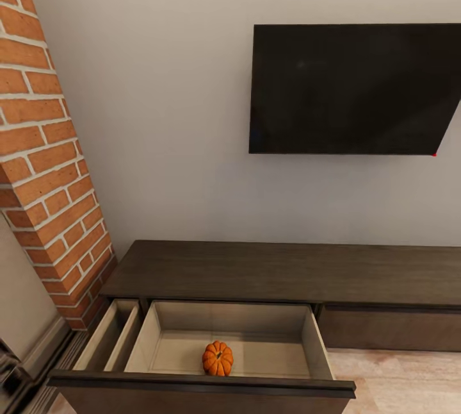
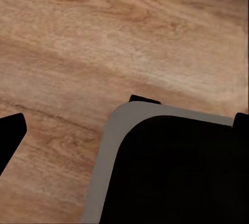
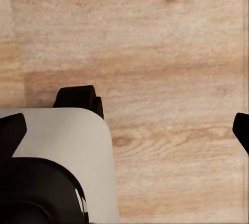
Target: Place each of the two pumpkins and all three candles from the living room inside a cabinet in the living room (use any cabinet), then make sure every cabinet is closed, and position the cauldron so it is next to a table in the living room.
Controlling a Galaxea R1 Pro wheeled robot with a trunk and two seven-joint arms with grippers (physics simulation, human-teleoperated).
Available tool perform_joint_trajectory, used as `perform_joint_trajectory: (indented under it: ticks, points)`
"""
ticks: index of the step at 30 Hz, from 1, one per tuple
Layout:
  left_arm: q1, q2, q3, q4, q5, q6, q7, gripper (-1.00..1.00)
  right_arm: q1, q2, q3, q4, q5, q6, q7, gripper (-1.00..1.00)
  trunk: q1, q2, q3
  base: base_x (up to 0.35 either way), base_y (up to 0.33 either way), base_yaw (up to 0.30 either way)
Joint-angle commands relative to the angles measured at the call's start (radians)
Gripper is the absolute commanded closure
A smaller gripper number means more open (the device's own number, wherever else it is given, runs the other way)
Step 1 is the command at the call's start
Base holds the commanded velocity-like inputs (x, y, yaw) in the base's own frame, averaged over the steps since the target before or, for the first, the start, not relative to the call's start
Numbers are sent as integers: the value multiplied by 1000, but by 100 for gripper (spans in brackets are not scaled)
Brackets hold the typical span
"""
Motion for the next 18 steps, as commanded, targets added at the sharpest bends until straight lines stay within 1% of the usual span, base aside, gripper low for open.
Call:
perform_joint_trajectory:
  ticks: [1, 2, 4, 6, 7, 11, 13, 15, 18]
  points:
    - [0, -8, -2, -1, 7, -20, -7, -100, -1, -1, -8, 2, 11, -6, -1, -100, 0, 0, -1, 0, 0, 0]
    - [0, -22, -2, -1, -4, -52, -5, -100, -1, -2, -8, 0, 20, -5, -5, -100, 0, 0, -1, 0, 0, 0]
    - [0, -35, -3, 1, -22, -86, -1, -100, -1, -3, -11, -2, 31, -3, -12, -100, -4, 7, 2, 0, 0, 0]
    - [0, -41, -3, 1, -34, -99, 2, -100, -2, -3, -13, -5, 38, -2, -15, -100, -12, 21, 9, 0, 0, 0]
    - [0, -42, -3, 2, -36, -100, 3, -100, -1, -2, -14, -6, 40, -1, -16, -100, -15, 28, 12, 0, 0, 0]
    - [0, -48, -3, 0, -46, -90, 5, -100, -1, 10, -6, -8, 56, -10, -20, -100, -15, 28, 12, 0, 0, 0]
    - [0, -50, -2, -1, -49, -90, 3, -100, -1, 21, 10, -8, 75, -29, -29, -100, -15, 28, 12, 0, 0, 0]
    - [0, -51, -2, -1, -50, -90, 3, -100, -1, 26, 18, -8, 88, -46, -34, -100, -15, 28, 12, 0, 0, 0]
    - [0, -54, -2, -2, -51, -89, 3, -100, -1, 24, 23, -9, 97, -59, -38, -100, -15, 28, 12, 0, 0, 0]
